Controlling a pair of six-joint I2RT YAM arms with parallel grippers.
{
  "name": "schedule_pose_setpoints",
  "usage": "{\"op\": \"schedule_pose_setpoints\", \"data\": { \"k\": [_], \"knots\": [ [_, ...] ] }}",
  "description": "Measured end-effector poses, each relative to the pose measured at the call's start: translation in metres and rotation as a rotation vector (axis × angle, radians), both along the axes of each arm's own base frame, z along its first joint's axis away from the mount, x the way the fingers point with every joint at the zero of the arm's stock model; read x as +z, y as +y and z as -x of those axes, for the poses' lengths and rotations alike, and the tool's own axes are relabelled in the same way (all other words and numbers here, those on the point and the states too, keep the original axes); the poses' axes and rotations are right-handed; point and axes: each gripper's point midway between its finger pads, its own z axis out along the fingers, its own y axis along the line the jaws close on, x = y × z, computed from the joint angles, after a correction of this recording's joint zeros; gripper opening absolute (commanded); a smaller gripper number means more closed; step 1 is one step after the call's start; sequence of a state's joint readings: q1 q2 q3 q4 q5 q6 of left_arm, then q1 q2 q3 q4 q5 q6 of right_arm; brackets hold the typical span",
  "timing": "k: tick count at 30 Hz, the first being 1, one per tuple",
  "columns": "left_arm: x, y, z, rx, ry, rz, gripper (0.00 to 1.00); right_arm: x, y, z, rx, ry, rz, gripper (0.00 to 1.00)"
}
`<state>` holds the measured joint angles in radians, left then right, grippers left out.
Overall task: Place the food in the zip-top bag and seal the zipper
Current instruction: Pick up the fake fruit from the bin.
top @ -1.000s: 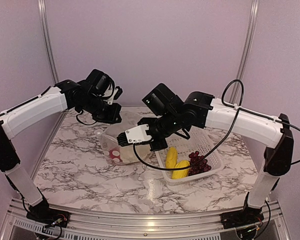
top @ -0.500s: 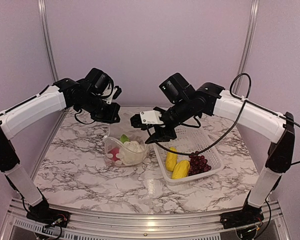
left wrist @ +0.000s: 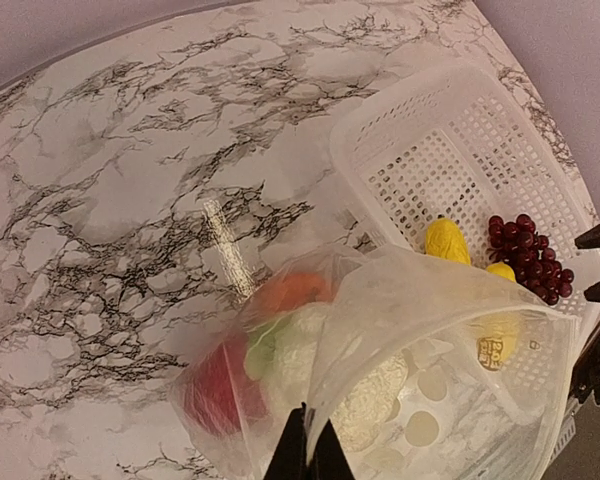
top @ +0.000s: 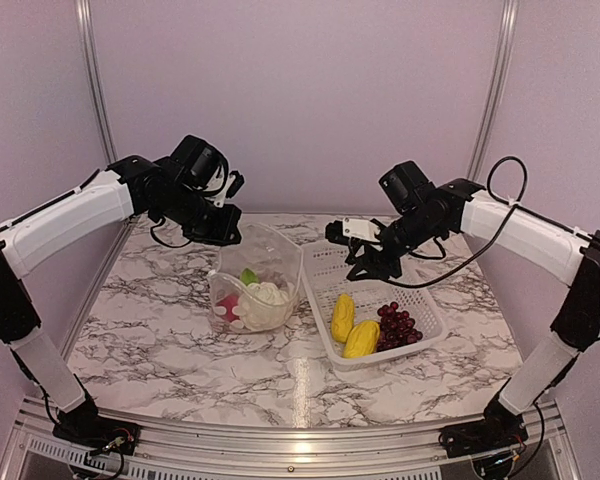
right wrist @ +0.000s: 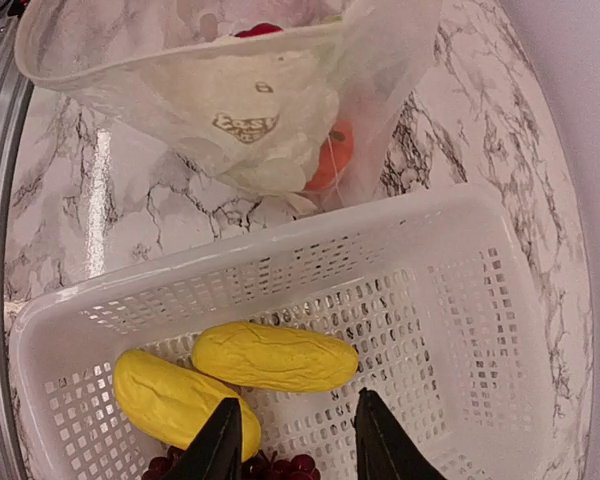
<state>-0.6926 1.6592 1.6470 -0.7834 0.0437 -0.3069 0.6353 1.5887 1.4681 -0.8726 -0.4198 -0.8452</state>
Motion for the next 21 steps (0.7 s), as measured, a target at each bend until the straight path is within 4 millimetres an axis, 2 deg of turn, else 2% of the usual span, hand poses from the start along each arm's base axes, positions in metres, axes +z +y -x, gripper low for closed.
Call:
{"op": "schedule_pose_setpoints", "data": {
  "k": [5, 8, 11, 13, 16, 21],
  "knots": [
    [0.001, -0.001, -0.001, 0.000, -0.003, 0.002, 0.00, -0.038, -0.009, -0.038, -0.197, 0.082, 0.038, 0.50],
    [0.002, -0.001, -0.001, -0.001, -0.003, 0.003, 0.00, -0.064, -0.012, -0.047, -0.306, 0.150, 0.042, 0.58],
    [0.004, -0.001, -0.001, -0.001, -0.007, 0.005, 0.00, -0.084, -0.019, -0.047, -0.413, 0.224, 0.050, 0.65],
    [0.006, -0.001, -0.002, 0.000, -0.011, 0.008, 0.00, -0.091, -0.019, -0.050, -0.469, 0.257, 0.049, 0.77],
    [0.007, -0.001, -0.002, 0.001, -0.011, 0.009, 0.00, -0.104, -0.018, -0.055, -0.544, 0.312, 0.046, 0.83],
    [0.007, -0.001, -0.002, 0.004, -0.008, 0.010, 0.00, -0.123, -0.017, -0.058, -0.632, 0.388, 0.052, 0.81]
  ]
}}
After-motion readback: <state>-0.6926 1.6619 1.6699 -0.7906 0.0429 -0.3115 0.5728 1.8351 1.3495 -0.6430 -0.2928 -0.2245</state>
